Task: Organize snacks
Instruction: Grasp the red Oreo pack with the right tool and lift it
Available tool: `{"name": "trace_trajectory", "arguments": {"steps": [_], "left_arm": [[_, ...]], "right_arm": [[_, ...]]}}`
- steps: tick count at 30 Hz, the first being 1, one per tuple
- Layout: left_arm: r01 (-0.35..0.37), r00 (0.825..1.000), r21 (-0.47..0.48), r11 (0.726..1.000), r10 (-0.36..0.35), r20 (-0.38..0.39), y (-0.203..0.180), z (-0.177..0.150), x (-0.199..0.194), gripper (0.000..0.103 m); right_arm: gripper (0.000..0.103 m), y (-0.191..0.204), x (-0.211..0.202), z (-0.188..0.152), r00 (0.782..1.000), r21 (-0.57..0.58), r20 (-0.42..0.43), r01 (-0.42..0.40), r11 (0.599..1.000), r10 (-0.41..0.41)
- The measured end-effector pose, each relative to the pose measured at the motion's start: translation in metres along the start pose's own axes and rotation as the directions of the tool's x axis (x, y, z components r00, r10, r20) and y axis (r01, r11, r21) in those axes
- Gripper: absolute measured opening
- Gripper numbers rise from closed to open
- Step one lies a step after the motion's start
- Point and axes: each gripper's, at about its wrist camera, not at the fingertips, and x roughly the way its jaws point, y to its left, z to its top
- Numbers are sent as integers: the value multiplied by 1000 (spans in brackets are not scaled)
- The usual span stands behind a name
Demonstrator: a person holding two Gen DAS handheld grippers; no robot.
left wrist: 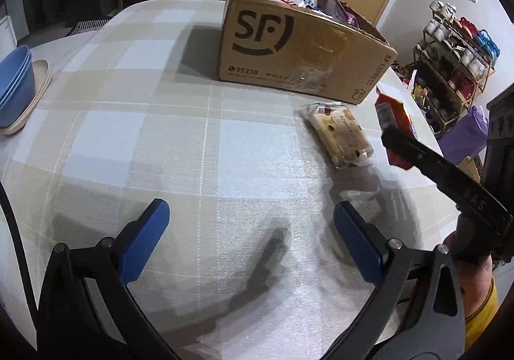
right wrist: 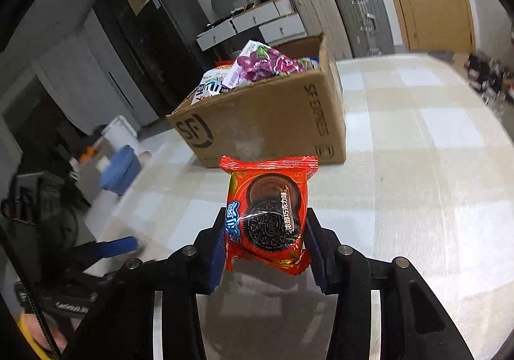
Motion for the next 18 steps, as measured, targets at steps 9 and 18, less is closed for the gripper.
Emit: {"name": "trace_trajectory", "arguments": {"steps": [9,18], "left_arm": [[36,999,-13,999,-37,-33,-39,44,18,102],[15,988,-70,997,-25,-151,-77,85,68,101]], "right_arm": [[44,-22,-57,-11,984,26,178,14,1000,-18],[44,-28,-75,-20,973,21,232,-11,1000,5]]}}
